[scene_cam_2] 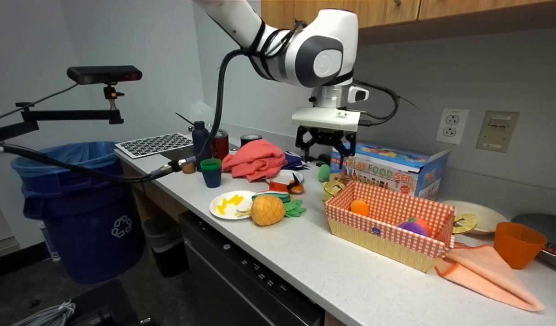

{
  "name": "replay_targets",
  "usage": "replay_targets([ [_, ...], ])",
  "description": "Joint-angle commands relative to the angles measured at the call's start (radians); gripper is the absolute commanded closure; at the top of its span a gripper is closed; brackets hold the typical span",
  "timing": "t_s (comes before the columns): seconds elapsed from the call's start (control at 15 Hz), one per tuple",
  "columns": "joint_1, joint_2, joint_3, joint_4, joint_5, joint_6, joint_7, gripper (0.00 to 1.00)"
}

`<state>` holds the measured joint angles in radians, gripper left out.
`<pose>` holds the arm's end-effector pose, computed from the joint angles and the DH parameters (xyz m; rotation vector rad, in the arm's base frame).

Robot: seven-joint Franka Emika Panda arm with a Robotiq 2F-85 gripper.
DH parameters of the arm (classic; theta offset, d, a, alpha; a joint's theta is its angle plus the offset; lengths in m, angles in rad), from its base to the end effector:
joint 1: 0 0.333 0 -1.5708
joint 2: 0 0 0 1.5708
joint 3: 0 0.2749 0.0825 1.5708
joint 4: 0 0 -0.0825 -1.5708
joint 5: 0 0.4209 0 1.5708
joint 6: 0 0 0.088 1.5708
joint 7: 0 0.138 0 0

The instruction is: Remove all the items from the fruit box and put them on the counter

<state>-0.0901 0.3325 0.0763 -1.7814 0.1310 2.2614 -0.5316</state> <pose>0.6783 -0.0047 0.2966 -2.9709 -0.6577 -0.2709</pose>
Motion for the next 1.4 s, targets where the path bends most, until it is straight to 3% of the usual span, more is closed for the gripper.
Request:
replay_targets([
  [0.0,-0.018,0.074,-0.021,0.082,-0.007,-0.033,0.021,0.0],
  [0.8,-0.066,0.299,-0.044,0.352,-0.009,-0.12,0.114,0.0],
  [1.33,-0.085,0.395,-0.068,0.435,-0.016,-0.095,0.174,0.0],
])
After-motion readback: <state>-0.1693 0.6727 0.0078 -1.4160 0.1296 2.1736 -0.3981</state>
